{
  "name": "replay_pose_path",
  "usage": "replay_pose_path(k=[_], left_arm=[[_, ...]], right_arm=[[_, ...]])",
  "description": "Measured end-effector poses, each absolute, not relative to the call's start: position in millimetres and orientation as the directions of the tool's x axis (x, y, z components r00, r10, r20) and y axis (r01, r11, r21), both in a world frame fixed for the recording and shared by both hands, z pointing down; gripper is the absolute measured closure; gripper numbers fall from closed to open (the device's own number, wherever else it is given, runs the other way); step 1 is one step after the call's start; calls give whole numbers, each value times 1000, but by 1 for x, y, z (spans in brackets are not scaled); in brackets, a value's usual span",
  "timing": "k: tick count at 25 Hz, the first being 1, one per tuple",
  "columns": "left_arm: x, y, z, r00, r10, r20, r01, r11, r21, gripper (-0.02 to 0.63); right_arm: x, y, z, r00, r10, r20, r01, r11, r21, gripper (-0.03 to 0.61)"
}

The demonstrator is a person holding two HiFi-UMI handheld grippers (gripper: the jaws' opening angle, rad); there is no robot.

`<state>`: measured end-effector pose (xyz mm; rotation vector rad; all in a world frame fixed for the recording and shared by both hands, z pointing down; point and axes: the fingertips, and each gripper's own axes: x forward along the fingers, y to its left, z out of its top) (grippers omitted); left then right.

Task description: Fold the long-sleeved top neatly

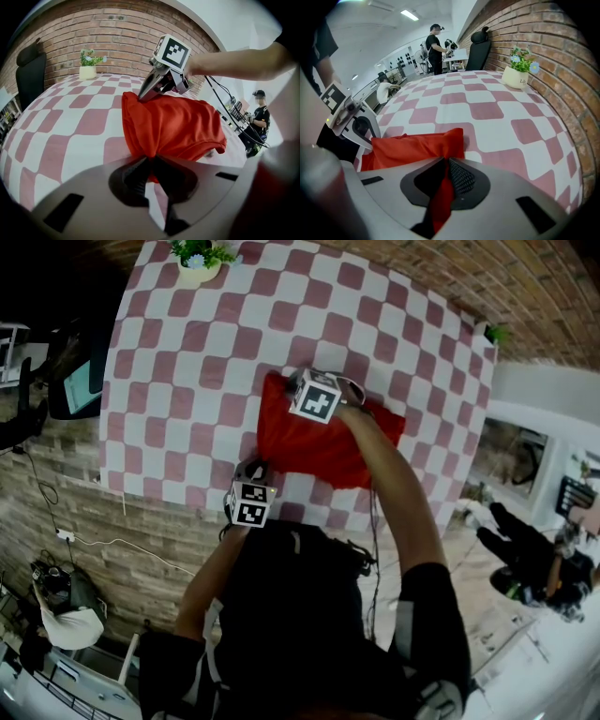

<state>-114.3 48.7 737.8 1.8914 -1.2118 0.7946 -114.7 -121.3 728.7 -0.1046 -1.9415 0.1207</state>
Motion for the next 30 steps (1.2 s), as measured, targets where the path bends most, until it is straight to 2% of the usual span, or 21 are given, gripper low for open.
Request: replay_pose_path(k=[9,17,23,27,30], left_arm=[[-138,27,737,365,-446,817,-915,-335,226,584],[-154,-10,736,400,-380,834,-855,-482,191,584],[-155,-55,736,424,-276,862,-725,-674,141,584],[-145,-89,737,422,-221,880,-609,-788,94,584],[-131,-113,737,418,-190,888,-507,-860,54,584]], right_arm=[[-109,-138,729,-397,118,910,-108,979,-174,551],[-84,-165,729,-402,37,915,-327,927,-182,551],[-46,-183,728,-406,-38,913,-534,821,-203,551],[0,-206,730,-354,-175,919,-657,745,-112,551],[32,-207,731,-323,-222,920,-732,675,-94,551]])
